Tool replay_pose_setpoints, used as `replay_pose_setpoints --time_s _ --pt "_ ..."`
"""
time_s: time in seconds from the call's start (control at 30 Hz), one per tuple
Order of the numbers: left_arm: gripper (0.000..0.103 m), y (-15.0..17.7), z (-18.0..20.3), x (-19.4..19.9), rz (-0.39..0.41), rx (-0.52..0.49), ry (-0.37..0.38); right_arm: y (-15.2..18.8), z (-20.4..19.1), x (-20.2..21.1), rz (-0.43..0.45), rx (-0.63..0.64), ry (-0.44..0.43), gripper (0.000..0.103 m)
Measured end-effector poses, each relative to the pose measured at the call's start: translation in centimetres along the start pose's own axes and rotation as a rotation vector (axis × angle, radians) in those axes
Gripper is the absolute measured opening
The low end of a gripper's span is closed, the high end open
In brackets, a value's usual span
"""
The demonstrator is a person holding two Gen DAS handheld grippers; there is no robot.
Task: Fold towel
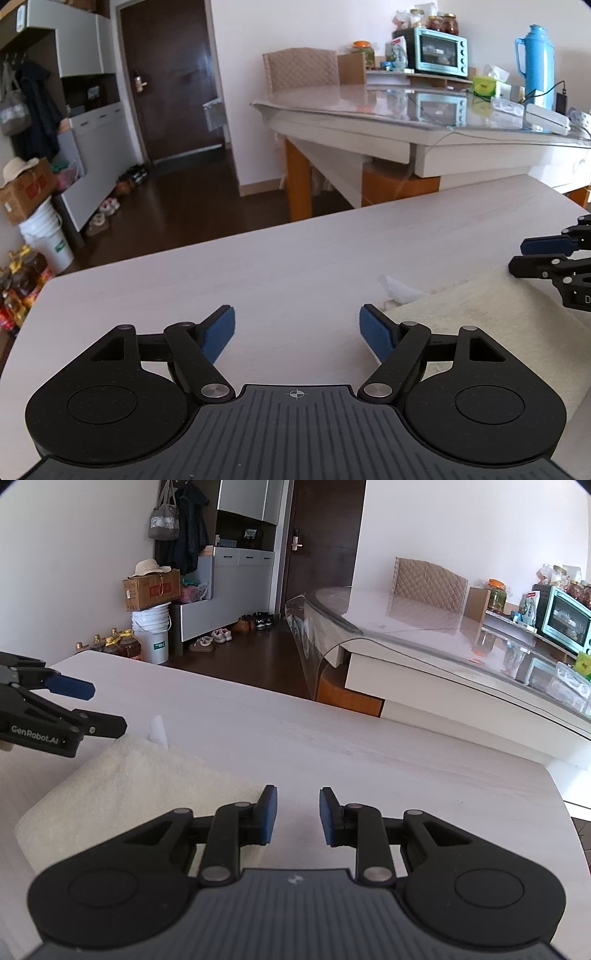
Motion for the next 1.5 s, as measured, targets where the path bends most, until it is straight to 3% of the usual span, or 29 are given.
replay_pose_setpoints --time_s 0.23,0.4,0.6,0.7,1.0,1.2,1.5 --pt "0.08 -0.5 -0.2 1.7 0.021 0.002 -0.01 -0.4 0.5 1.4 0.026 -0.021 0.003 0.034" --pt "0.092 0.5 0.1 4.9 0.047 0.01 -0.015 0.6 0.1 4.6 0.031 -0.048 -0.02 0.037" --pt "0.095 4.4 2.3 8.0 0.012 0.063 0.036 4.1 -1.7 8.3 0.003 -0.089 -0.052 0.055" --pt "0.103 5.9 3.4 9.0 -0.009 0.061 0.023 5.4 -2.2 10.0 0.002 -0.113 -0.054 0.075" --pt "0.103 8.1 4.0 12.0 -0.027 0.122 -0.001 6.5 -2.6 13.5 0.043 -0.16 -0.022 0.093" --pt "0.103 8.8 3.7 13.7 -0.032 0.195 -0.019 6.4 -2.8 13.9 0.045 -0.161 -0.02 0.096" --pt "0.103 8.9 4.5 14.9 -0.03 0.168 -0.036 6.2 -2.9 14.1 0.045 -0.166 -0.02 0.097"
Point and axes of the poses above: each gripper's, at about its wrist camera, not at the fingertips, and x roughly against the way its jaws point, z to its right, y to its underside, the point moved 5 cm from there along -x, roughly the way its jaws point, and after that the axes turned 5 degrees about -z, right-handed, at the moved point
